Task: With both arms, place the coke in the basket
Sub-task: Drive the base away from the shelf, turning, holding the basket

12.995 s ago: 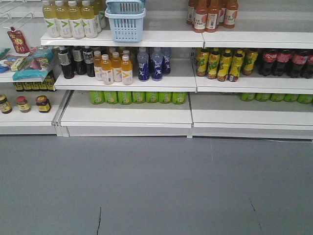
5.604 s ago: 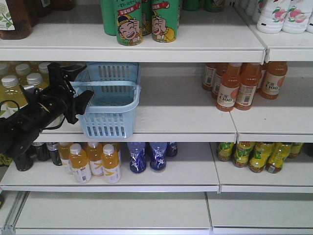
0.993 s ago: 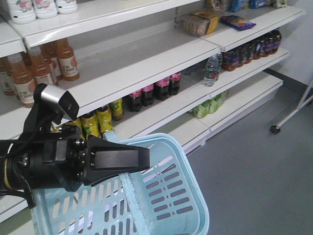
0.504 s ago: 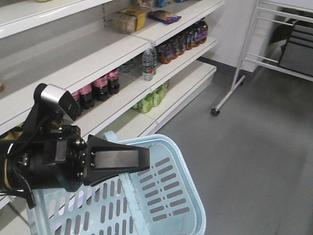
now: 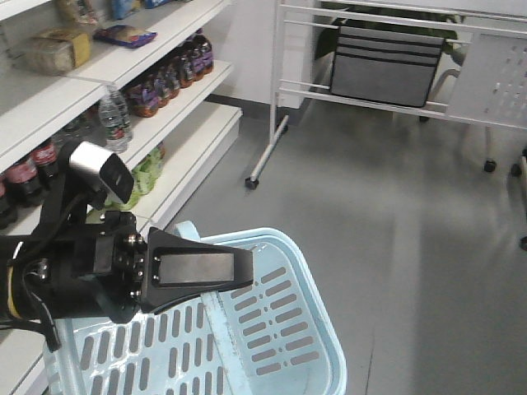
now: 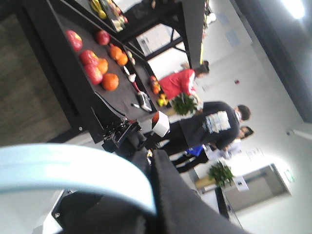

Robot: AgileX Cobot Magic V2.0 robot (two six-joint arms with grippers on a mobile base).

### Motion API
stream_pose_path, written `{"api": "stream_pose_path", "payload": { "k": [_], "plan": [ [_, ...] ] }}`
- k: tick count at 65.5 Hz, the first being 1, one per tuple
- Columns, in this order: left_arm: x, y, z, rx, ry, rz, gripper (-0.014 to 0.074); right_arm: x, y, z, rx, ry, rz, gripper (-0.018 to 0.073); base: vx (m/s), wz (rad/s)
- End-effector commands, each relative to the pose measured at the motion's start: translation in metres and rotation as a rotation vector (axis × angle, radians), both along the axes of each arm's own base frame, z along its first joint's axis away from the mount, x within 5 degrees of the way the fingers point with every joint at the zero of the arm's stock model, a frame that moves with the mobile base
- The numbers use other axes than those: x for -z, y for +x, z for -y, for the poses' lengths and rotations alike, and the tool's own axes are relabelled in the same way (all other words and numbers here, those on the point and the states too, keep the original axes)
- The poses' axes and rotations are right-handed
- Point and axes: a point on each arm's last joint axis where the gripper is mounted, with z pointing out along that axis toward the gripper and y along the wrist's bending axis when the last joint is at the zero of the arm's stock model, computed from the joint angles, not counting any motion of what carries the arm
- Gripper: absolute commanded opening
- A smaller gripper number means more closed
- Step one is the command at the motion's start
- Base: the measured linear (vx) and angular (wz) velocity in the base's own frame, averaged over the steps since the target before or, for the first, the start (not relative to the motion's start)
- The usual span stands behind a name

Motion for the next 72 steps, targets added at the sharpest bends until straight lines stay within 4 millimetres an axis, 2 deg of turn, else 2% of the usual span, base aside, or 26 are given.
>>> {"api": "stream_pose_path", "payload": {
  "k": [1,37,72],
  "plan": [
    [-0.0264,-0.0157,-0.0016,0.138,-0.18,0.043,-0.0006,-0.0049,-0.0002,-0.0009,-0.008,-0.025,0.074,-0.0006,0.13,-0.55],
    [-0.0264,-0.0157,-0.0016,0.138,-0.18,0.043,-0.0006,-0.0049,-0.0002,-0.0009,-0.008,-0.025,0.074,-0.0006,0.16,-0.43],
    [-0.0264,-0.0157,-0.0016,0.138,-0.18,0.043,-0.0006,-0.0049,-0.0002,-0.0009,-0.008,-0.025,0.074,-0.0006,0.23,-0.18]
  ]
}}
